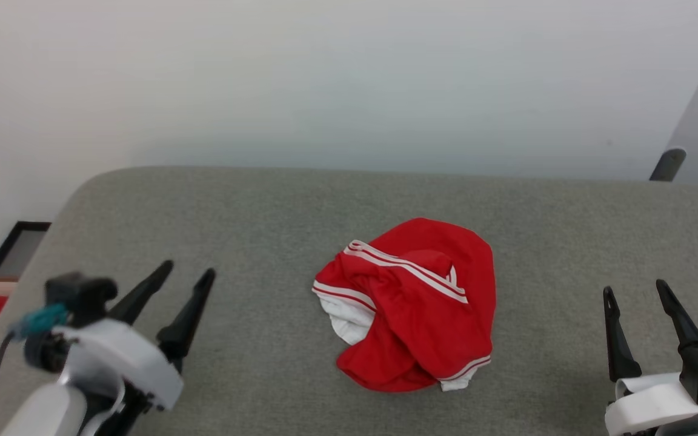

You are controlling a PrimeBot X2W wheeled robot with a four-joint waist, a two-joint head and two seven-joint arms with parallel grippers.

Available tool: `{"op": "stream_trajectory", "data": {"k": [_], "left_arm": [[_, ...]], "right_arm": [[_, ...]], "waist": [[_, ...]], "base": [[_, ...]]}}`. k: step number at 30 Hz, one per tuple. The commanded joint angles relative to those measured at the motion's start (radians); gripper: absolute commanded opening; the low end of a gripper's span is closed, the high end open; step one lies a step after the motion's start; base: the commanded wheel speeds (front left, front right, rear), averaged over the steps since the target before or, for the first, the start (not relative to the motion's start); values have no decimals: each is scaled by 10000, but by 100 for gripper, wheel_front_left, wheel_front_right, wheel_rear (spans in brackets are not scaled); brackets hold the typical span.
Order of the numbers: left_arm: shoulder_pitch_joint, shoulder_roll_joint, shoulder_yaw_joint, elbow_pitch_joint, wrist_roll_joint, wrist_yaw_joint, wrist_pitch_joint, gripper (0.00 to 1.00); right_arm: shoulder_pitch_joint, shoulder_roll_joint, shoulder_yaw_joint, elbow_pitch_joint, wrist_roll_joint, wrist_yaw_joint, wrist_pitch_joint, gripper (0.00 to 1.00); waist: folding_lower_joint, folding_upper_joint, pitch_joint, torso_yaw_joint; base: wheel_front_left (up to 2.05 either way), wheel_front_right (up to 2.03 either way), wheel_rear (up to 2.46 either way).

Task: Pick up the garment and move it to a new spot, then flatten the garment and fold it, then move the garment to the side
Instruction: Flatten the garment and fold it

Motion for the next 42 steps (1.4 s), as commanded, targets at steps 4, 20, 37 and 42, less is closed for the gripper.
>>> {"op": "stream_trajectory", "data": {"k": [4,20,37,42], "left_arm": [[-827,281,-626,-199,-603,-42,1230,100],[-3360,397,-2350,477,-2239,-22,5125,100],[-4275,276,-3212,1615,-2224,-35,5653,100],[-4470,241,-3624,2348,-1948,-36,5493,100]], "right_arm": [[-236,-43,53,-134,182,-7,-11,100],[-1024,112,96,-467,224,-7,-10,100],[-1670,274,247,-770,258,-7,-10,100],[-1721,302,262,-792,275,-7,-11,100]], "waist": [[0,-1,412,-373],[0,-1,1997,-1340],[0,-1,3286,-2029],[0,-1,3436,-2100]], "base": [[0,0,0],[0,0,0],[0,0,0],[0,0,0]]}}
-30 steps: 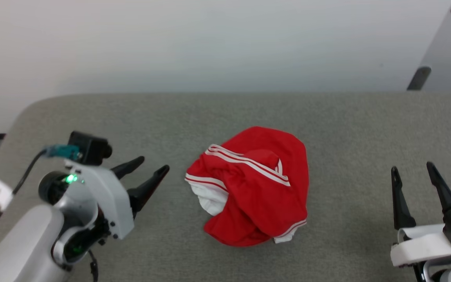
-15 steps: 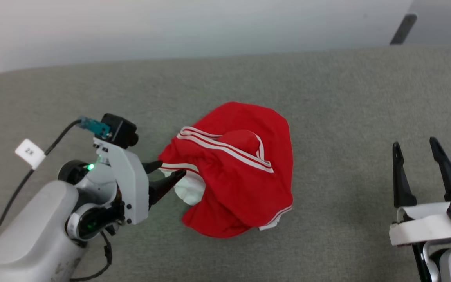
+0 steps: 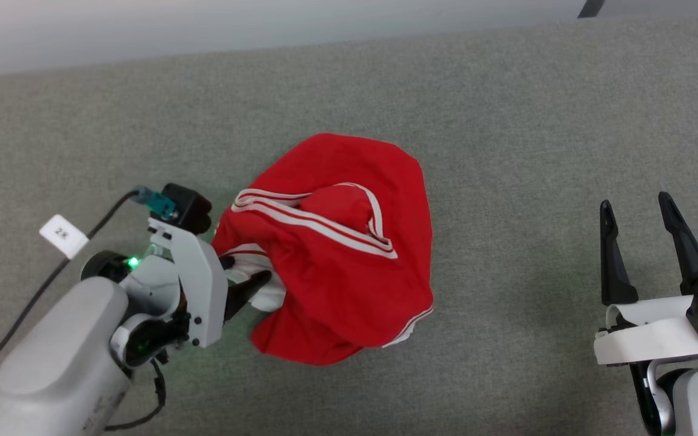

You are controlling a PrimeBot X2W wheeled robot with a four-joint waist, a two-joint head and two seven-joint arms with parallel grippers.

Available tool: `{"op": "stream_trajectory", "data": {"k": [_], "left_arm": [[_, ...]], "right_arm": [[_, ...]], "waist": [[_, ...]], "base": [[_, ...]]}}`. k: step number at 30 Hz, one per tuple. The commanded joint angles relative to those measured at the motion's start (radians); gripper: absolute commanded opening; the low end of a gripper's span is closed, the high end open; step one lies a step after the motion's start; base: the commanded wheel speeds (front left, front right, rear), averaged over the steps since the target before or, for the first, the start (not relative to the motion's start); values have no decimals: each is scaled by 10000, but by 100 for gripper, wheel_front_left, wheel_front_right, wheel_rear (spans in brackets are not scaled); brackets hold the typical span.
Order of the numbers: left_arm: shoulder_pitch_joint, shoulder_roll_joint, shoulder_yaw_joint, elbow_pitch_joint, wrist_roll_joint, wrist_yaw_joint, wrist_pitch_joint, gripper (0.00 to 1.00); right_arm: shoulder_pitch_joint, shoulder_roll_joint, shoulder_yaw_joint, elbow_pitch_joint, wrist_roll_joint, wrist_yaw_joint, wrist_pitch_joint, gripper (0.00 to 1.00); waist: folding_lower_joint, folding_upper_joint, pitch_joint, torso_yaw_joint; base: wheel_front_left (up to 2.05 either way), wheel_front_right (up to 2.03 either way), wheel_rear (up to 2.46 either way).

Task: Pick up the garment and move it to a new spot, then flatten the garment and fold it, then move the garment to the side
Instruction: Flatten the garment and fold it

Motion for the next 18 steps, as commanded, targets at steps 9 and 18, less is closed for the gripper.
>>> {"op": "stream_trajectory", "data": {"k": [9,18], "left_arm": [[-275,-156,-979,870,-15,-4,-324,0],[-819,263,-1337,1013,-516,-9,-814,0]], "right_arm": [[-191,43,18,-26,-15,-7,-11,100],[-119,31,-31,72,-87,-7,-11,100]], "waist": [[0,-1,245,-26],[0,-1,6,136]], "base": [[0,0,0],[0,0,0]]}}
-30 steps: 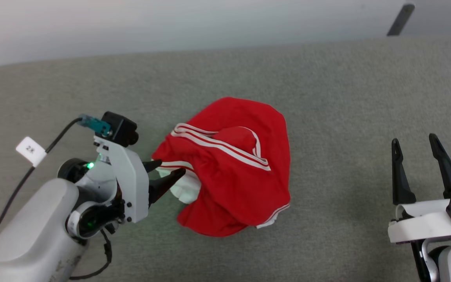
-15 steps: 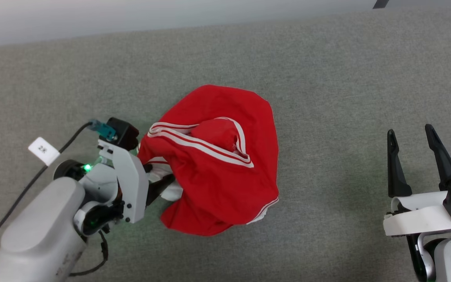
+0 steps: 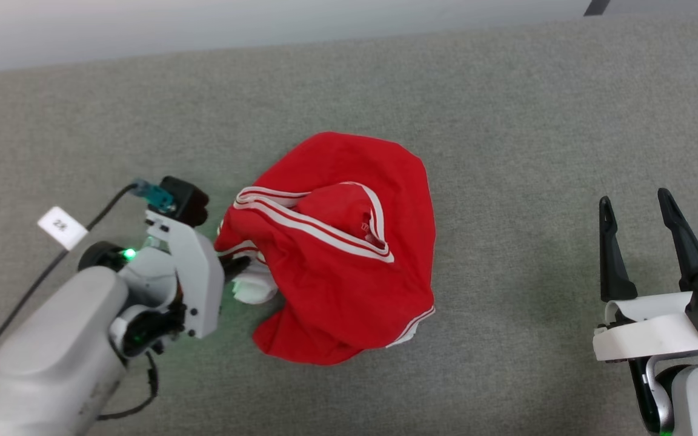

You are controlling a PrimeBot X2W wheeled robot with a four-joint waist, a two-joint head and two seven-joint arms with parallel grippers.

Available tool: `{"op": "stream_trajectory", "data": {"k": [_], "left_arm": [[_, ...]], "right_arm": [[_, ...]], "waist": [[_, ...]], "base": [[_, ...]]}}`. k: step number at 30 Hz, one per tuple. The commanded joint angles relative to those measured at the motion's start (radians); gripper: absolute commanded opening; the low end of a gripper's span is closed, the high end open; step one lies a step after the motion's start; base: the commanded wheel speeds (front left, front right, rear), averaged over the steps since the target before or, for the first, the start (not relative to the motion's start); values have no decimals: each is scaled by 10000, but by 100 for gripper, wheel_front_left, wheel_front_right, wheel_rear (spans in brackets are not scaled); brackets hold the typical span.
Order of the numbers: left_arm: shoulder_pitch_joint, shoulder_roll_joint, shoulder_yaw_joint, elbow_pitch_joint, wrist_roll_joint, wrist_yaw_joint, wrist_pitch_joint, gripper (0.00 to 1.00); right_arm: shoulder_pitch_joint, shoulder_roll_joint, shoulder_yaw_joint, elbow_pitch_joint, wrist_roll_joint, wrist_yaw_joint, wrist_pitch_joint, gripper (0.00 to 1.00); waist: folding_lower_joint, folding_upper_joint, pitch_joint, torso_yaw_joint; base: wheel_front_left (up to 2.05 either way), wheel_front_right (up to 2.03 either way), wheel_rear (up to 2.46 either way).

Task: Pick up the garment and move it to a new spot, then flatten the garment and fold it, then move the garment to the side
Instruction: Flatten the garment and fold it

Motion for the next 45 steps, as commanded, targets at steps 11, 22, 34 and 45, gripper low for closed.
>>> {"op": "stream_trajectory", "data": {"k": [11,22,34,45], "left_arm": [[82,865,287,-370,-316,261,-56,0],[1205,2442,605,-1831,-401,1011,-24,0],[2437,3011,659,-2047,-615,1229,-594,0],[2673,2693,829,-1787,-836,1149,-1291,100]], "right_arm": [[433,-46,-151,87,-107,-7,-11,100],[811,-107,-45,119,-43,-7,-11,100],[740,-118,119,202,45,-7,-11,100],[717,-226,295,460,126,-7,-11,100]], "waist": [[0,-1,-812,564],[0,-1,-1364,999],[0,-1,-1277,918],[0,-1,-1586,1039]], "base": [[0,0,0],[0,0,0],[0,0,0],[0,0,0]]}}
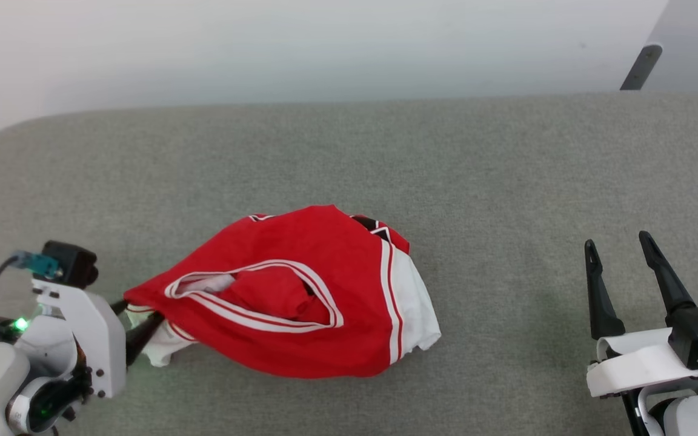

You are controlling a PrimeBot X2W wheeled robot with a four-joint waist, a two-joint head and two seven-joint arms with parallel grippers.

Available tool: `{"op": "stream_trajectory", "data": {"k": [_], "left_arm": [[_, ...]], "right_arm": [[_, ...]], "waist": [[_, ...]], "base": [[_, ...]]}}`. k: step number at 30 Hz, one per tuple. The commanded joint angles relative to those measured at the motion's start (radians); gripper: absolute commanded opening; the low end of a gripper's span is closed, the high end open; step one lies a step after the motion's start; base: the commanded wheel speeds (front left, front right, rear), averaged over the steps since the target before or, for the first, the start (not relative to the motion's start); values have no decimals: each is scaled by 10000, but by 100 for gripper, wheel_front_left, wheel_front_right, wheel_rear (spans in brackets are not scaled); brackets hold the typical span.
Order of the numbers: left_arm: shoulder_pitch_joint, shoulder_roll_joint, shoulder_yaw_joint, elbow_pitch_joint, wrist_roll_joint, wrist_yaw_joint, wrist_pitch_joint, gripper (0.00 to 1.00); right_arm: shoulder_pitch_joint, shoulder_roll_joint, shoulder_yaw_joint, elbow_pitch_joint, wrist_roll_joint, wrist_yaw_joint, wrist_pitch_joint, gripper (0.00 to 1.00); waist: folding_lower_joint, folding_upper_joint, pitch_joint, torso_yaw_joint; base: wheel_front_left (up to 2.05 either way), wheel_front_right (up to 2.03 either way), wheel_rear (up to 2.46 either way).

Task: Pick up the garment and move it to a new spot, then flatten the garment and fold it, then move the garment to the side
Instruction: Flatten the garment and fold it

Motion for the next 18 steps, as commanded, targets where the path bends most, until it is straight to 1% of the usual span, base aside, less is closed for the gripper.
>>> {"op": "stream_trajectory", "data": {"k": [1,6,8,15,18], "left_arm": [[151,-20,78,-65,-67,64,-146,100],[378,-20,371,-427,67,306,-1002,100],[541,-55,522,-538,133,482,-1484,100],[1295,-180,1051,-901,486,986,-3568,100],[1681,-269,1272,-966,647,1130,-4552,100]], "right_arm": [[13,-31,8,20,19,-7,-11,100],[177,-84,80,92,55,-7,-11,100],[226,-114,155,150,100,-7,-11,100],[341,-189,337,333,161,-7,-11,100],[436,-214,353,408,217,-7,-11,100]], "waist": [[0,0,-165,123],[0,0,-497,401],[0,0,-635,525],[0,0,-1062,985],[0,0,-1228,1187]], "base": [[0,0,0],[0,0,0],[0,0,0],[0,0,0],[0,0,0]]}}
